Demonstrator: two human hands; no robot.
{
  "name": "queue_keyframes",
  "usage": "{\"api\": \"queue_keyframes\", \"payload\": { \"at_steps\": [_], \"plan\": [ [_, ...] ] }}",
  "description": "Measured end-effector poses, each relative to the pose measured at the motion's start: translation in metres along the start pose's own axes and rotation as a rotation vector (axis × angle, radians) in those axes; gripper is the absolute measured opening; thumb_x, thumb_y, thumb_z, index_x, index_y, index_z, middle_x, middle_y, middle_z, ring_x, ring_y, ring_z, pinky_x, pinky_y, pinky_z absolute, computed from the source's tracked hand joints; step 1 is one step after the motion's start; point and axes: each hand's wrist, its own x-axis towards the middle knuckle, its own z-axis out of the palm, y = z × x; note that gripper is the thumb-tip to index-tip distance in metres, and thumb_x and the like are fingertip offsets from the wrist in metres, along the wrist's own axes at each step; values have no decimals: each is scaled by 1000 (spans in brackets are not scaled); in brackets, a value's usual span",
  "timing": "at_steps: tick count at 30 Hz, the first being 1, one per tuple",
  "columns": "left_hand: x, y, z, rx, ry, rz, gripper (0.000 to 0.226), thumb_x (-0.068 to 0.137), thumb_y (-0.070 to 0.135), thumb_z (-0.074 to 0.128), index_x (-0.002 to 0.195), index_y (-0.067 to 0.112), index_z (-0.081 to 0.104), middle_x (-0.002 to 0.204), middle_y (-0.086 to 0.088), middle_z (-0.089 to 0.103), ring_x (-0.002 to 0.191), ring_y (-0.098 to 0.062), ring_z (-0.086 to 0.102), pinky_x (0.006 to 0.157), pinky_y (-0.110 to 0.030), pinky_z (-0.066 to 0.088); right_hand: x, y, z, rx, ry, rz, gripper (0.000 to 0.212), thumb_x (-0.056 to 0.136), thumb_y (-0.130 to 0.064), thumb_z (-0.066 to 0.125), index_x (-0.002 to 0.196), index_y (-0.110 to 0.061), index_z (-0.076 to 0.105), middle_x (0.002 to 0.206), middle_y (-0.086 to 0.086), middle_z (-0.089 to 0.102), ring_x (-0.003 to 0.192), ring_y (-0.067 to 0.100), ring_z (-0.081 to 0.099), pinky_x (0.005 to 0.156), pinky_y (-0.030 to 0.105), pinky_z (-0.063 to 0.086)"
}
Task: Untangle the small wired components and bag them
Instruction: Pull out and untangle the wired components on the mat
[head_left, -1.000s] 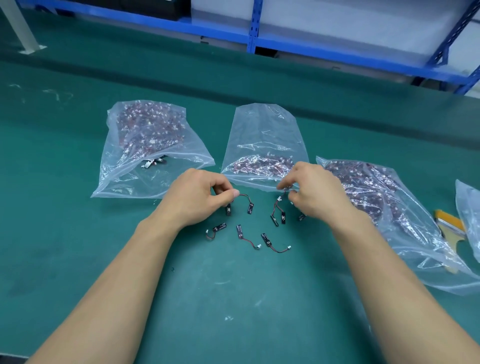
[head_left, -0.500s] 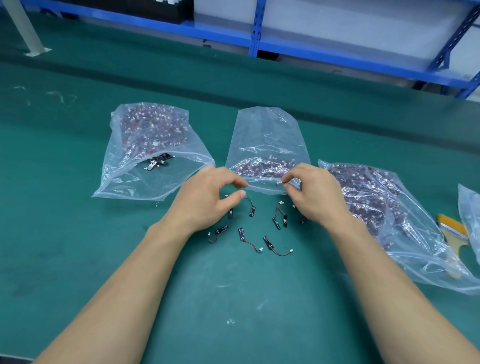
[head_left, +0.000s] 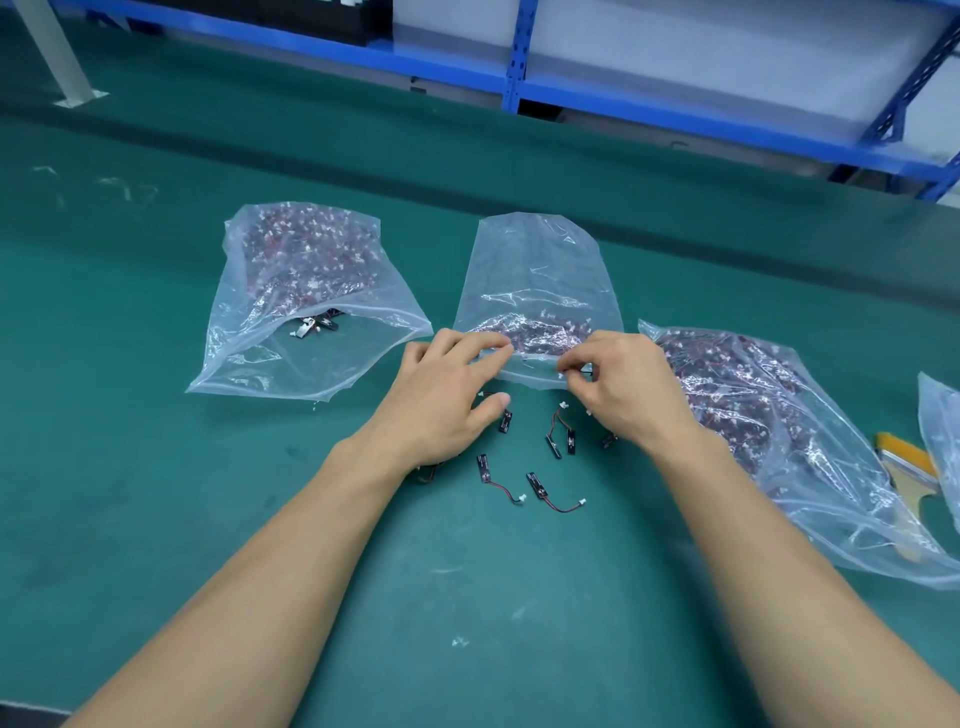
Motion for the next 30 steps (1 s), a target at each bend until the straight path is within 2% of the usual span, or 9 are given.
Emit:
{"api": "queue_keyframes", "payload": {
  "at_steps": [3,8,13,18,24,30],
  "plan": [
    [0,0,-1,-11,0,8,53,99,42,51,149,29,41,153,18,34,133,-12,30,106,-36,21,2,-1,0,-23,-12,-35,16,86,-12,68,92,-19,80,88,-1,70,79,22,63,75,35,51],
    [0,-1,-1,-32,-3,22,37,98,47,52,132,35,59,155,20,32,139,-10,24,112,-40,17,5,-1,1,-35,32,-25,17,87,-11,66,93,-19,80,92,1,70,81,24,64,76,36,51],
    [0,-4,0,24,-19,-15,54,99,51,47,149,31,43,155,22,31,139,-9,23,116,-42,13,2,-3,1,-19,79,-31,15,85,-9,67,89,-17,79,86,1,68,76,24,63,74,37,52],
    [1,0,0,13,-18,-15,61,99,48,50,154,27,35,157,19,26,139,-11,24,112,-41,16,-3,-7,-1,-14,93,-81,15,76,-8,68,81,-16,79,79,1,68,70,25,64,69,37,54],
    [0,3,-1,-18,-8,-20,66,98,46,52,156,25,29,160,17,22,140,-12,21,113,-40,18,7,-9,-4,-146,-38,-106,19,91,-9,64,100,-12,80,92,10,68,88,34,63,76,42,52],
    [0,2,-2,-23,-23,-14,66,100,48,46,157,22,27,160,16,20,142,-12,19,114,-40,18,24,-12,1,-294,-129,-15,42,85,7,53,113,-14,76,108,9,59,97,35,59,77,42,51]
  ]
}}
